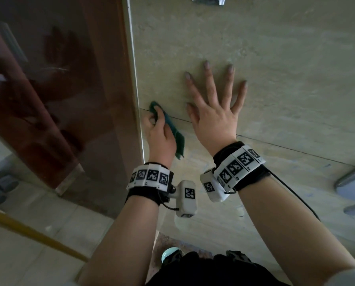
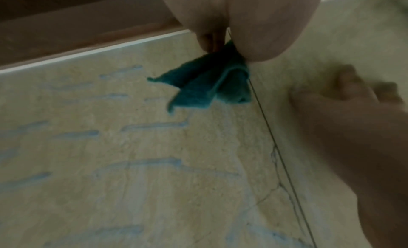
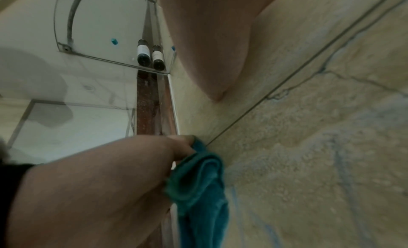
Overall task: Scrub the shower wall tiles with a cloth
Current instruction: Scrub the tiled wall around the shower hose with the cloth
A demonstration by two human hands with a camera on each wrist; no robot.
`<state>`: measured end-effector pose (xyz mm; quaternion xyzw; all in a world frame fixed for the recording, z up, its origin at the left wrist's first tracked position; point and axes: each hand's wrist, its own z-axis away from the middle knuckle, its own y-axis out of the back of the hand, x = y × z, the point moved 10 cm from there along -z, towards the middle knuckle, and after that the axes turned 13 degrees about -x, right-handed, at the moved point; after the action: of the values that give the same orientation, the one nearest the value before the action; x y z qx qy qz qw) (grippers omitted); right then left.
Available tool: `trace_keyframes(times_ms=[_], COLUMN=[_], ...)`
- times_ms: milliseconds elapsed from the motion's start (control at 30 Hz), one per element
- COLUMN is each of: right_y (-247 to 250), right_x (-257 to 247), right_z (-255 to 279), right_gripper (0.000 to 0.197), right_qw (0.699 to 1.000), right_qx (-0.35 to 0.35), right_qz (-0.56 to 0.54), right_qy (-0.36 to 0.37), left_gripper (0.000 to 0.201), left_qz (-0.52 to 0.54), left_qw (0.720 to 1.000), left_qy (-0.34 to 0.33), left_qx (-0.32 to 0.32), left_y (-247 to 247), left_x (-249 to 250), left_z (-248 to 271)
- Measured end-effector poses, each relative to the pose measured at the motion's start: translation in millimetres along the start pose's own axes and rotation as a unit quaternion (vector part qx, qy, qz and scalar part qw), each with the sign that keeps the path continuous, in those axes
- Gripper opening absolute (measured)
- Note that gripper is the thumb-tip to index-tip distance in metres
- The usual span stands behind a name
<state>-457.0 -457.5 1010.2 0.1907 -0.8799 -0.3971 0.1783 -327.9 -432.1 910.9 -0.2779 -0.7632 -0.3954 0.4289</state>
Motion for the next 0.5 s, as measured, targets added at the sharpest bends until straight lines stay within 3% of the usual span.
trace_keyframes(times_ms=[67, 167, 267, 300, 367, 500], right_y=[-1, -1, 0, 2, 5, 14], right_x=[0, 0, 1, 2, 6, 25], right_z=[0, 1, 2, 2, 4, 8], right_gripper=[0.055, 0.056, 0.056, 0.056, 0.057, 0.057], right_qw=[1.000, 1.000, 1.000, 1.000, 0.999, 1.000], right_qx=[-0.003, -0.002, -0.003, -0.003, 0.000, 0.016], right_qz=[0.006, 0.015, 0.025, 0.024, 0.023, 0.018], right_qy=[0.001, 0.006, 0.012, 0.018, 0.031, 0.015], left_gripper=[0.049, 0.047, 0.042, 0.039, 0.033, 0.047], left_qz=[-0.002, 0.057, 0.092, 0.076, 0.067, 0.043], left_qw=[1.000, 0.990, 0.964, 0.962, 0.972, 0.997], left_qy=[0.004, 0.123, 0.250, 0.259, 0.223, 0.065], left_qx=[0.028, 0.033, -0.022, -0.041, -0.034, -0.022], left_y=[6, 0, -22, -27, -24, -18], left_x=[-10, -54, -97, -102, -84, -10], left_z=[-2, 10, 33, 37, 34, 9])
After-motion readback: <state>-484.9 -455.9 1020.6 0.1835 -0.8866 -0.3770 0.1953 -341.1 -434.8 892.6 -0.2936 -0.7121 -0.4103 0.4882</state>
